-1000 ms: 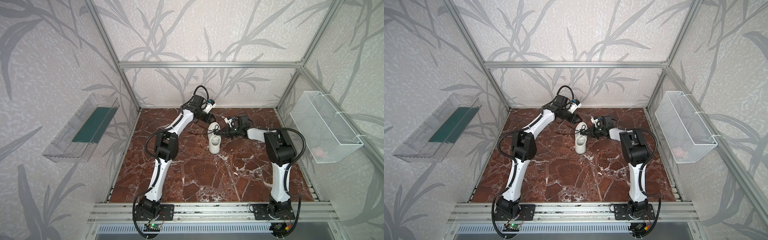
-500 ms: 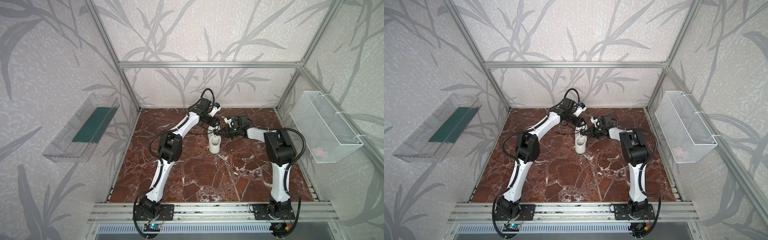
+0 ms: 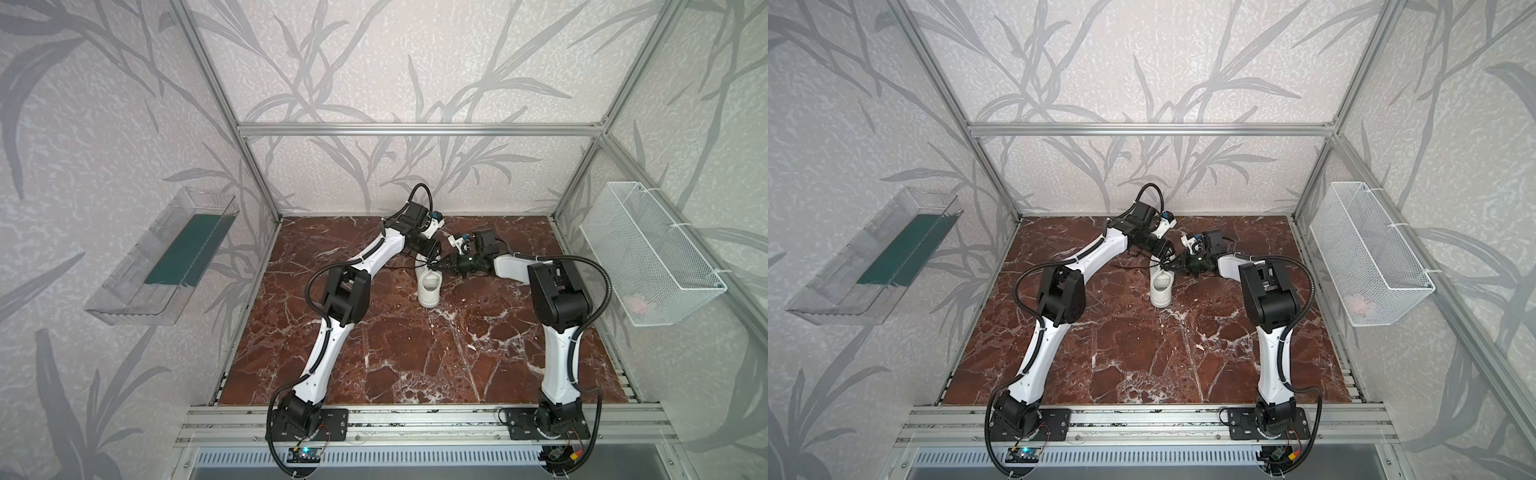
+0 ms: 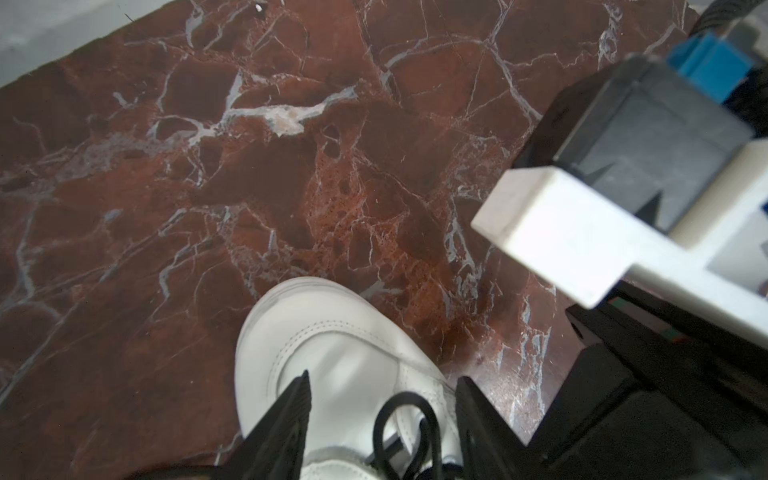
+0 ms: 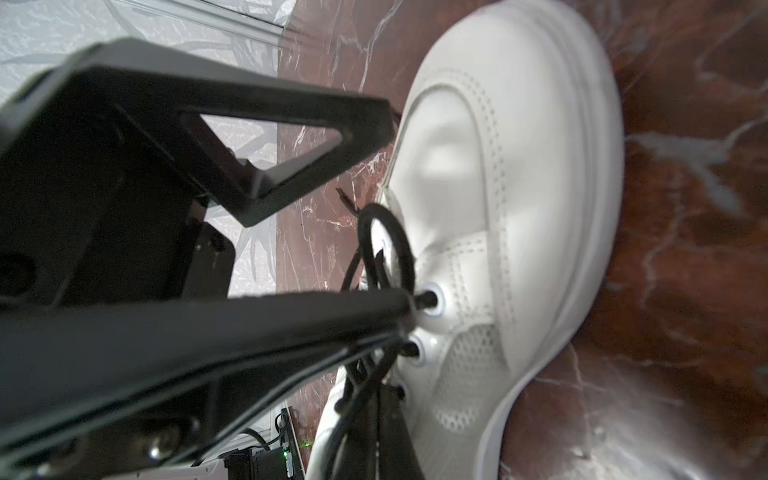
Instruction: Tie the shoes
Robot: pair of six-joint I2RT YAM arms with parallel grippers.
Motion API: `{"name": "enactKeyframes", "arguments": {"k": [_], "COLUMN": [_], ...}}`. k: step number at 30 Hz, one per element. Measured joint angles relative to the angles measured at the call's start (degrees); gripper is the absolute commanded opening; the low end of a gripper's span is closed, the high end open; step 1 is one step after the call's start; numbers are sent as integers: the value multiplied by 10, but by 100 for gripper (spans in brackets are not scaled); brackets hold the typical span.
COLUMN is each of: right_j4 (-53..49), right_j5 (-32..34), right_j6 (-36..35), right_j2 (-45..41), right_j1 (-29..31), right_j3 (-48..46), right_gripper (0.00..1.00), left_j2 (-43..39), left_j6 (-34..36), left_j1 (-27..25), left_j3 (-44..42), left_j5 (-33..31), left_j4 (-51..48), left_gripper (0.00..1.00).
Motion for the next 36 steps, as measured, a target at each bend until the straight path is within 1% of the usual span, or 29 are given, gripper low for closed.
{"name": "enactKeyframes", "arguments": {"k": [6,9,12,16,18,22,24,30,36], "right_j4": [0,-1,-5,-7,-7,-8,-8,-5,13], "right_j5": [0,0,0,-1,-1,-1,-1,-2,-11], "right_j6": [0,0,0,0,0,0,0,5,28], "right_j2": [0,0,0,0,0,0,0,0,-2], "right_j1": [0,0,0,0,0,0,0,0,-1], "right_j3": [0,1,2,2,2,3,3,3,-2], "right_gripper": [0,0,0,0,0,0,0,0,0], "left_j2": [12,24,31,31,31,31,31,30,19], "left_j6": [0,-2,-5,-7,-7,-10,-10,-17,-23], "left_j1": [-7,-9,-10,-11,-11,-11,-11,-11,-10], "left_j3": [12,28,38,40,40,40,40,40,13], "left_j5": [-9,-10,-13,-17,-17,-17,-16,-16,-16], "left_j4": [-2,-5,-9,-13,-16,-17,-17,-15,4], "left_gripper": [57,52,42,22,14,6,0,0,0]}}
